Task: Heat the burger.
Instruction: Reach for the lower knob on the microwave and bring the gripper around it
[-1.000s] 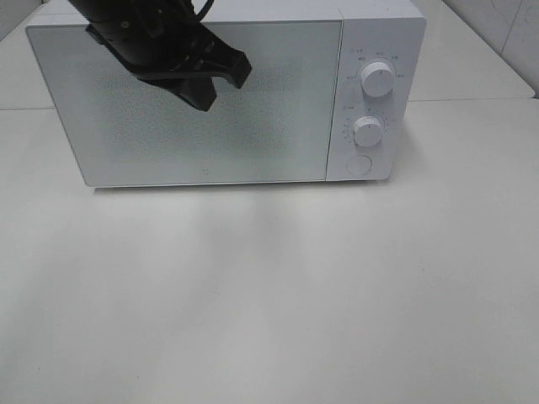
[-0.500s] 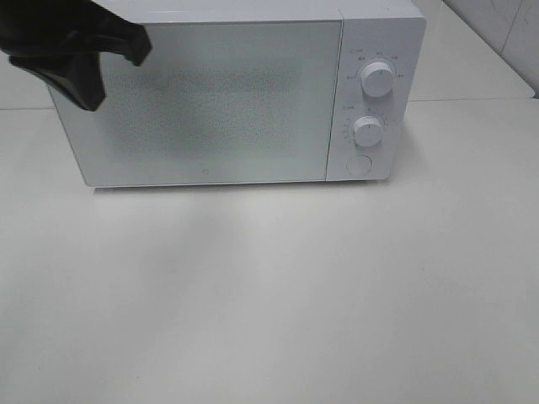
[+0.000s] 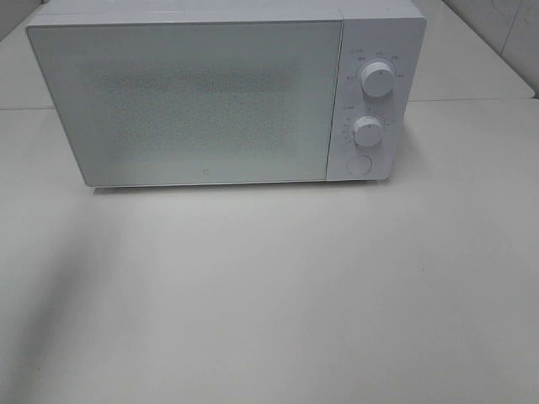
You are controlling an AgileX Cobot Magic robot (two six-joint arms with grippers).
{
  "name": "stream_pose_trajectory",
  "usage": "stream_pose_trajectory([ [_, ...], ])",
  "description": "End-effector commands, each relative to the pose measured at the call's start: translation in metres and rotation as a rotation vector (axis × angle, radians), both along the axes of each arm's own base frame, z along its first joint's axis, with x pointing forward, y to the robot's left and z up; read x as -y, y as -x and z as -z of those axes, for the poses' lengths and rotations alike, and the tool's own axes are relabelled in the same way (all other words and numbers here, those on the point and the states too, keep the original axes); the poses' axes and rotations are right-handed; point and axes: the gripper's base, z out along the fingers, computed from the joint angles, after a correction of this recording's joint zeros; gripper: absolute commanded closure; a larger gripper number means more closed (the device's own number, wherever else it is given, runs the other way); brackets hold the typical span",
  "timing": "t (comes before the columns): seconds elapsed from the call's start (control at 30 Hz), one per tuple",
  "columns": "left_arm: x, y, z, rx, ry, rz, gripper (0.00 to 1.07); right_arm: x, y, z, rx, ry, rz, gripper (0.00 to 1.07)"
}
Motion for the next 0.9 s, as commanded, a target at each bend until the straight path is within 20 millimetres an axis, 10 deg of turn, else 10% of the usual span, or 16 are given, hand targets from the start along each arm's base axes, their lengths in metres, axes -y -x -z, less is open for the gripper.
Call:
stream_pose_trajectory([
  [0.03, -0.009, 0.039, 0.008, 0.050, 0.037, -0.012, 1.06, 0.001, 0.004, 0.000, 0.038, 0.000, 0.005, 0.37],
  [0.9, -0.054, 0.226, 0.036, 0.661, 0.160, 0.073, 1.06, 0.001, 0.004, 0.000, 0.038, 0.000, 0.005, 0.37],
])
